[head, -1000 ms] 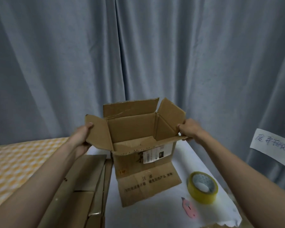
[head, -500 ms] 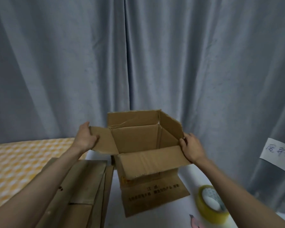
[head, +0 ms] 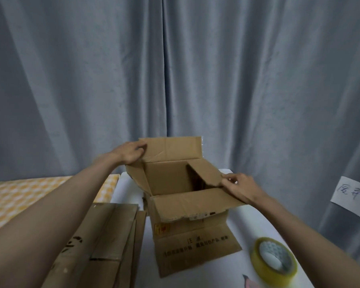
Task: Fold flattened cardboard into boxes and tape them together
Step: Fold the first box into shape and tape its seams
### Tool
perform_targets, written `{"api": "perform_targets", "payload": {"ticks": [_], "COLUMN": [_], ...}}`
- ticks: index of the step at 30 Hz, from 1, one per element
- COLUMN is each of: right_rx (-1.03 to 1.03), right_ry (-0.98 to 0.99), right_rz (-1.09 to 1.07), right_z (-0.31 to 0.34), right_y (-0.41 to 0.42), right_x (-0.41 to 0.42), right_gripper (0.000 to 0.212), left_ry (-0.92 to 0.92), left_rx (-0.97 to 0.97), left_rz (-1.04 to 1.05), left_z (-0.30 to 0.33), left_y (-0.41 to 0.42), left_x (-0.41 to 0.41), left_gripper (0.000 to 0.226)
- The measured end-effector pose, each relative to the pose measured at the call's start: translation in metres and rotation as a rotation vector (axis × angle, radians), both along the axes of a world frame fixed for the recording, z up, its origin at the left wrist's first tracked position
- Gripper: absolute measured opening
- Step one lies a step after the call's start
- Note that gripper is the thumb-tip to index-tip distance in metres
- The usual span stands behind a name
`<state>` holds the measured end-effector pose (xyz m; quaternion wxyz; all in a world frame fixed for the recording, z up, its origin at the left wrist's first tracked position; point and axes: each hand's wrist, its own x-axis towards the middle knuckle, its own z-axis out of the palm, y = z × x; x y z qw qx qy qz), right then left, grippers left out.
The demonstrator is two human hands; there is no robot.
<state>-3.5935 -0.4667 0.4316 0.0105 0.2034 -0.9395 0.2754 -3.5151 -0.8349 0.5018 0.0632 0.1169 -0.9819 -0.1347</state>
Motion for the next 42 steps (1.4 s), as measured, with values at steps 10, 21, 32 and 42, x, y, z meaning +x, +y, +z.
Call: {"api": "perform_targets", "payload": {"ticks": [10, 21, 32, 42], "right_rx": [0.293, 0.128, -0.286, -1.200], "right_ry": [-0.138, -0.276, -0.547, -0.953], "right_rz": [0.019, 0.017, -0.054, -0.044], "right_z": [0.022, 0.020, 0.030, 0.020], "right_y": [-0.018, -0.017, -0.008, -0.005], "right_x": [-0.021, -0.027, -0.012, 0.012], "right_gripper": [0.017, 0.028, 0.032, 0.040], "left_ry": [0.075, 0.325, 0.590, 0.488], "left_rx": [0.515, 0.374, 0.515, 0.749], "left_rz": [-0.058, -0.080, 0.133, 0.083], "left_z": [0.004, -0.052, -0.086, -0.086], "left_y": [-0.025, -0.016, 0.030, 0.005], "left_x": [0.000, -0.013, -0.027, -0.014], "left_gripper": [0.051, 0.083, 0.146, 0.087]}}
